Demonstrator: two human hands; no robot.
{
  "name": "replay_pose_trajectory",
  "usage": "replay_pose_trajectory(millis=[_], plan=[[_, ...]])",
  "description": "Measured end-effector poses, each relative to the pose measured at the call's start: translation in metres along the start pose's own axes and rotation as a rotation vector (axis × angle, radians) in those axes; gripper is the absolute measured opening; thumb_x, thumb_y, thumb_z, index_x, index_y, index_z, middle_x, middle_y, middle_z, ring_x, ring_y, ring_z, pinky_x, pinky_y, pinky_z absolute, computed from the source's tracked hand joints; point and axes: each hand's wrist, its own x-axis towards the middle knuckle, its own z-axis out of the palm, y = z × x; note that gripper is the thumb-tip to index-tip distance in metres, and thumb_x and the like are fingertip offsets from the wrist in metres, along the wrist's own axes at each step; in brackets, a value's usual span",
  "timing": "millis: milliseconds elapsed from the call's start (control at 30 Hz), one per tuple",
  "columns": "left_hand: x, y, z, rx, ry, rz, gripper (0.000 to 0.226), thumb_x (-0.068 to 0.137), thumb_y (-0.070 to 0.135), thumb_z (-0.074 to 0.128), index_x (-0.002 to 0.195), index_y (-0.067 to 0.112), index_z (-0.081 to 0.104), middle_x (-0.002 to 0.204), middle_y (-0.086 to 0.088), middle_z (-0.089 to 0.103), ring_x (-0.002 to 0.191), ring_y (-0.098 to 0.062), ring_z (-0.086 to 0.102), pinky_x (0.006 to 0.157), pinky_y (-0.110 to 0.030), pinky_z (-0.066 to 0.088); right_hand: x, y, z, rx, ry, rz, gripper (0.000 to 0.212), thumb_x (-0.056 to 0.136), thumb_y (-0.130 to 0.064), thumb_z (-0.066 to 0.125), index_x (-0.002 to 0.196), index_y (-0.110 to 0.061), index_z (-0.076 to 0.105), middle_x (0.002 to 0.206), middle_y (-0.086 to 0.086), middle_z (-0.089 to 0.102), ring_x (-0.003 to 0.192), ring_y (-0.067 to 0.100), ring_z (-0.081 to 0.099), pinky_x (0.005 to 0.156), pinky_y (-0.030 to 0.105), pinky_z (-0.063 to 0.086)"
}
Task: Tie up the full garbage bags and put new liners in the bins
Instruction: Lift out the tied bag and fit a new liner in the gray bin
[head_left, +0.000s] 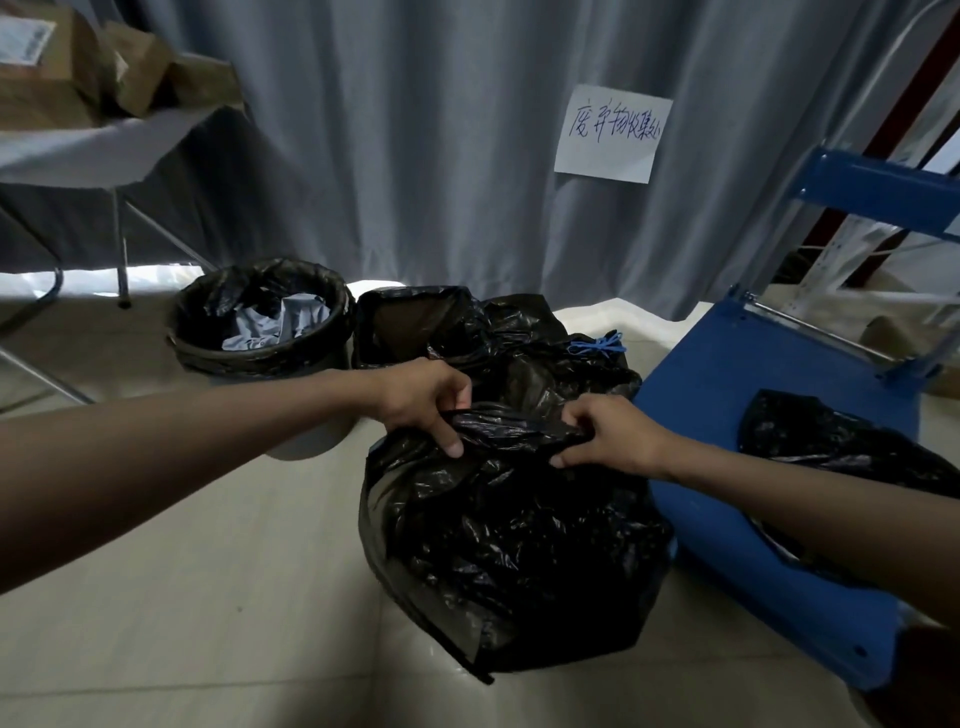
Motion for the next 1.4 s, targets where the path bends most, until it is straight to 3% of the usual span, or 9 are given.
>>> replay_pose_trajectory(millis=[233,367,467,567,700,833,1100,1300,1400], plan=[[0.005,-0.002,-0.001,-0.154,0.126,0.049,0.019,0.076,0.020,0.083,0.071,0.020,0.065,0.068,0.009,0.066,0.067,-0.003,0.060,0.073,-0.024,0.049,-0.006,-0.002,-0.006,0.412,-0.006,0.068,0.053,0.068,-0.036,0.089,0.101,-0.015,0.052,0.090,-0.014,0.060,0.082,-0.009,0.055,0.071,0.015,0.038],[0.009,-0.011,-0.003,-0.193,0.136,0.004,0.027,0.070,0.013,0.087,0.082,0.018,0.063,0.073,0.002,0.066,0.067,-0.005,0.061,0.071,-0.021,0.048,-0.001,-0.001,-0.002,0.488,0.117,0.038,0.035,0.086,-0.031,0.074,0.107,-0.019,0.049,0.076,-0.007,0.050,0.064,0.005,0.045,0.067,0.026,0.038],[0.010,-0.019,-0.002,-0.341,0.202,0.032,0.036,0.073,0.005,0.083,0.077,0.020,0.050,0.075,-0.007,0.062,0.073,-0.014,0.060,0.076,-0.033,0.049,0.004,0.004,0.000,0.336,0.202,-0.059,0.024,0.091,-0.007,0.063,0.093,-0.018,0.043,0.079,-0.005,0.045,0.068,0.005,0.039,0.069,0.027,0.036],[0.012,-0.022,0.001,-0.244,0.248,0.087,0.030,0.081,-0.002,0.072,0.072,0.019,0.052,0.077,-0.007,0.064,0.076,-0.009,0.060,0.080,-0.034,0.050,0.009,0.011,0.002,0.061,0.226,-0.081,0.028,0.091,-0.005,0.059,0.083,-0.031,0.051,0.090,-0.009,0.045,0.080,0.003,0.045,0.079,0.029,0.040],[0.019,-0.023,0.007,0.059,0.277,0.055,0.027,0.084,-0.001,0.062,0.087,0.024,0.072,0.099,0.005,0.070,0.097,-0.011,0.064,0.090,-0.032,0.051,0.018,0.012,0.008,-0.105,0.152,0.031,0.033,0.095,-0.006,0.055,0.120,-0.026,0.060,0.105,-0.004,0.040,0.095,0.018,0.053,0.090,0.038,0.047],[0.030,-0.019,0.019,0.309,0.174,-0.108,0.044,0.086,0.001,0.058,0.126,0.020,0.064,0.131,-0.006,0.056,0.121,-0.025,0.055,0.101,-0.034,0.044,0.028,0.003,0.012,-0.206,0.009,0.122,0.050,0.091,0.004,0.051,0.133,-0.022,0.057,0.117,0.004,0.039,0.104,0.030,0.056,0.095,0.046,0.047],[0.026,-0.019,0.030,0.464,-0.202,-0.327,0.022,0.094,0.014,0.052,0.110,0.007,0.065,0.108,-0.012,0.064,0.096,-0.029,0.063,0.075,-0.034,0.049,0.021,0.008,0.006,-0.466,-0.289,0.245,0.026,0.094,-0.008,0.049,0.117,-0.008,0.059,0.134,0.009,0.044,0.122,0.032,0.050,0.097,0.042,0.046],[0.005,-0.005,0.010,0.361,0.101,-0.011,0.009,0.090,0.023,0.061,0.098,0.023,0.065,0.103,0.004,0.049,0.093,-0.018,0.057,0.078,-0.030,0.046,-0.008,0.001,-0.002,-0.448,-0.020,0.083,0.023,0.092,-0.014,0.050,0.114,-0.019,0.057,0.116,0.004,0.047,0.111,0.025,0.046,0.090,0.038,0.042],[-0.007,0.010,0.002,0.247,0.031,0.123,0.016,0.084,0.023,0.064,0.097,0.031,0.069,0.098,0.011,0.053,0.086,-0.008,0.059,0.078,-0.029,0.052,-0.027,-0.004,-0.007,-0.281,0.029,-0.088,0.021,0.092,-0.013,0.050,0.105,-0.023,0.063,0.103,-0.006,0.056,0.101,0.016,0.053,0.088,0.032,0.044]])
